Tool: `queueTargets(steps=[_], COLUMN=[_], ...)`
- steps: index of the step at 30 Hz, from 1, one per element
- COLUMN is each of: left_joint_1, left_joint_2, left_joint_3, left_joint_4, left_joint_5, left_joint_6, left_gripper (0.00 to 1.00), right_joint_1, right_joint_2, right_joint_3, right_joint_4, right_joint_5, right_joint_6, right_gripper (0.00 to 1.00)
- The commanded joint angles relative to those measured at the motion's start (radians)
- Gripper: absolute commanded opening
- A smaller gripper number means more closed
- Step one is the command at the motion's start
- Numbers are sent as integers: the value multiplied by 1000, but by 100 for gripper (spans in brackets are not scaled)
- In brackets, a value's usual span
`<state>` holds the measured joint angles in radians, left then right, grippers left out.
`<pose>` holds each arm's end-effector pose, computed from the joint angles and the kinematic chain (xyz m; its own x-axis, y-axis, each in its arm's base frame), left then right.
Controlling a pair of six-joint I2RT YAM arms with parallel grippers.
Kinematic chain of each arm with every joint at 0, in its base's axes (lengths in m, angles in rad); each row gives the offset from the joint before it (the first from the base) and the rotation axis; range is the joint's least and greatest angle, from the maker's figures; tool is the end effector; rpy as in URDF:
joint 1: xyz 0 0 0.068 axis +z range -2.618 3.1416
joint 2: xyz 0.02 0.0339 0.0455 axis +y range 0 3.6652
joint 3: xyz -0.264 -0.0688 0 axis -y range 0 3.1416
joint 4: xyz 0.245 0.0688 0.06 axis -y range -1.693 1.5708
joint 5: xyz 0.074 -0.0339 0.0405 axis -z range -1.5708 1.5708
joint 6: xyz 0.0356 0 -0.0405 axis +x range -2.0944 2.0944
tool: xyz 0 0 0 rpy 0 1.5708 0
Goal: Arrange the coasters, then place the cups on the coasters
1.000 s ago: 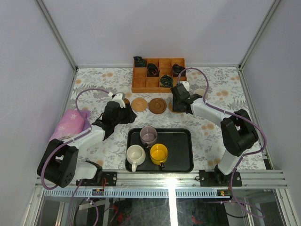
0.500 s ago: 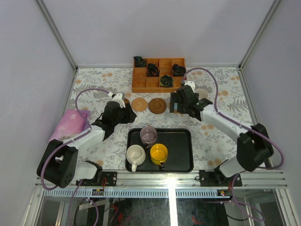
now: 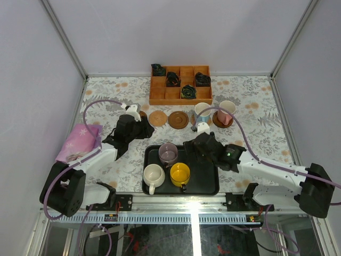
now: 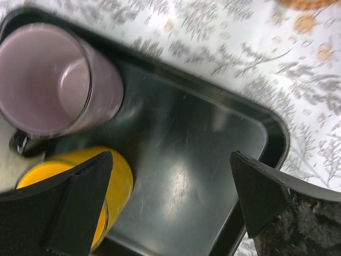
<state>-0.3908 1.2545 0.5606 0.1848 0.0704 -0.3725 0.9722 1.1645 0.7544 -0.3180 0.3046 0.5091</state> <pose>0.2397 -0.1014 0.2005 -0.5787 -0.1542 -0.8008 0.2428 0.9048 -0.3497 0.1468 0.1963 0.2415 -0.6501 -0.1279 -0.7490 -0.3952 0.8988 0.1895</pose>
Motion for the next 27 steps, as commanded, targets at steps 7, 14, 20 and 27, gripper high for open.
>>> queueTargets(steps=[7, 14, 20, 27], left_joint_1=[5, 6, 5, 5], left_joint_2=[-16, -11, -10, -22], left_joint_3=[18, 16, 20, 15], left_joint_4=[18, 10, 2, 0], left_joint_5=[-16, -26, -29, -20], left_joint_6=[-6, -5, -2, -6], left_gripper=[50, 50, 50, 50], right_joint_1=[210, 282, 380, 456], right_joint_2=[-226, -232, -170, -82], right_joint_3=[-142, -165, -152, -101], right_joint_4=[48, 74, 102, 67], right_joint_5=[-1, -62, -30, 29], right_joint_6=[24, 44, 73, 128], right_gripper=[100, 99, 99, 99])
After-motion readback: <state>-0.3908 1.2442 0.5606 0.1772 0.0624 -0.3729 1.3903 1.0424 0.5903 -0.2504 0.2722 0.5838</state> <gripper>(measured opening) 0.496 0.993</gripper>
